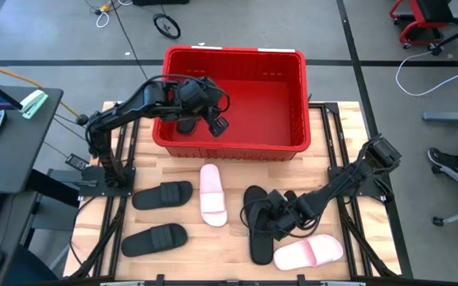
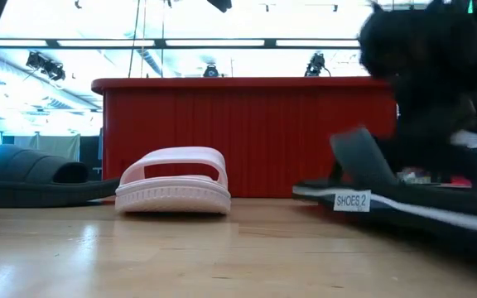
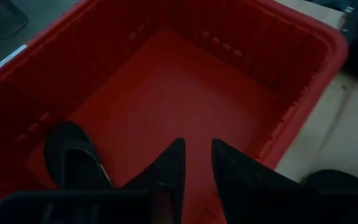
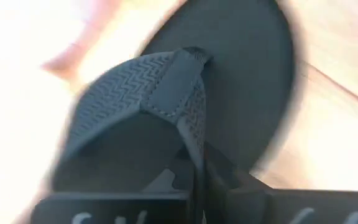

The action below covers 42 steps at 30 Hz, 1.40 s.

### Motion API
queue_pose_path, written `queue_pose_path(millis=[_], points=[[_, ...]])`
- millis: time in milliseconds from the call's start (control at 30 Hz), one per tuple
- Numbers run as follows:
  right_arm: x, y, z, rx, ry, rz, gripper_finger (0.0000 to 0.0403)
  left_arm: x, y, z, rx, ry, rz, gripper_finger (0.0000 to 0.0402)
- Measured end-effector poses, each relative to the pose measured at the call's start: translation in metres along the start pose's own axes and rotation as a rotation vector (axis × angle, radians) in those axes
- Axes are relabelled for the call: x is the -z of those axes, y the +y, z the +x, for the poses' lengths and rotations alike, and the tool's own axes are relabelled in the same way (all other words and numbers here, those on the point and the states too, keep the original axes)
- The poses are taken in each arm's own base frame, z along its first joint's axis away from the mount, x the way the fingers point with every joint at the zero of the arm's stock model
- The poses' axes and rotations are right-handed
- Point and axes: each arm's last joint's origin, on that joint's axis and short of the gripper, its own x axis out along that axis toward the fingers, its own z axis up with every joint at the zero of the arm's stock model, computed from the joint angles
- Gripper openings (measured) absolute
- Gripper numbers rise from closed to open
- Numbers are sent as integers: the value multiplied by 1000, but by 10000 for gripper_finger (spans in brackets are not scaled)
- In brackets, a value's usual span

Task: Pick and place slides into bin
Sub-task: Put the black slipper into the red bin

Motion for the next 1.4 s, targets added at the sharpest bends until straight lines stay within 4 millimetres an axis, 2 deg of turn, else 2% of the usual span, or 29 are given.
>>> queue_pose_path(millis=[167,300,400,600,700,800,900,1000,1100,1233,1400], points=[[-14,30,-48,-178,-76,-12,7,7,-13,-6,26,20,41,72],[-32,49,-107,-325,-217,-38,6,15,-27,-15,56,44,92,69],[-52,54,-150,-374,-342,-83,5,21,-37,-21,82,51,118,70],[-110,48,-221,-298,-646,-171,4,30,-56,-33,127,60,57,59],[-147,43,-242,-241,-740,-193,4,35,-62,-40,146,64,50,48],[-185,32,-252,-147,-802,-194,4,37,-61,-49,121,36,29,35],[-219,15,-248,-3,-826,-178,4,37,-49,-60,8,-29,-35,17],[-254,-7,-232,107,-822,-118,4,37,-35,-73,-83,-88,-71,5],[-289,-33,-209,183,-788,-66,4,35,-19,-86,-152,-161,-115,11],[-334,-65,-165,255,-707,-9,5,31,-2,-98,-225,-231,-122,21],[-387,-94,-93,156,-642,34,5,26,13,-97,-272,-229,-59,9]])
